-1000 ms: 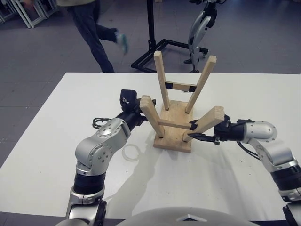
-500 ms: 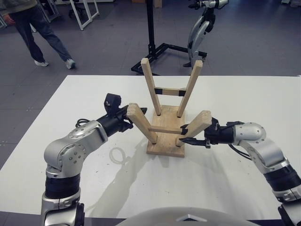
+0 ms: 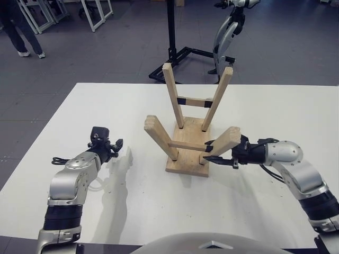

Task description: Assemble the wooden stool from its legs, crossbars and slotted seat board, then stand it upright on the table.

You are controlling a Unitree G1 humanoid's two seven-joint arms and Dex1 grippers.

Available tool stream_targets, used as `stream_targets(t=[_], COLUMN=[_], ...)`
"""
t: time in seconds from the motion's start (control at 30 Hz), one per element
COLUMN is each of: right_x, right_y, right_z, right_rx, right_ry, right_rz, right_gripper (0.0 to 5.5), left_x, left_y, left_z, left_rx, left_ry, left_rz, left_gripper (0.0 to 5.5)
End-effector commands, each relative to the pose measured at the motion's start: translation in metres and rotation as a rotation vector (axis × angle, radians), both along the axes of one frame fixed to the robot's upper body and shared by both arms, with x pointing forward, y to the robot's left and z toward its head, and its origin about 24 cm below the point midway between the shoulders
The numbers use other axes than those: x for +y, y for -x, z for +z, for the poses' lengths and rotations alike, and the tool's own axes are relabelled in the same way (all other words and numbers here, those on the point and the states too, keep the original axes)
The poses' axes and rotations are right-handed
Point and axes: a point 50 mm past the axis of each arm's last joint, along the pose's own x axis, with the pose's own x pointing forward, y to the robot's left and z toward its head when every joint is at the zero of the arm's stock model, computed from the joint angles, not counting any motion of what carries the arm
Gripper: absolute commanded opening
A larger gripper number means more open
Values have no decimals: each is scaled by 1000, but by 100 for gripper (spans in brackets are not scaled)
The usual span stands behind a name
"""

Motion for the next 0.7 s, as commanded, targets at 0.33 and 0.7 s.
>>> stream_targets(t=[0.33,0.7], right_x=[-22,8], right_y=[-3,25], right_z=[-10,-62], right_rx=[76,32], right_ry=[160,367], right_rz=[-75,-121], right_gripper=[423,546], left_x=[-16,-2], left_y=[8,34], left_z=[-1,-3], left_rx=[25,193], left_ry=[12,-146], left_rz=[-58,-233], left_gripper=[283,283])
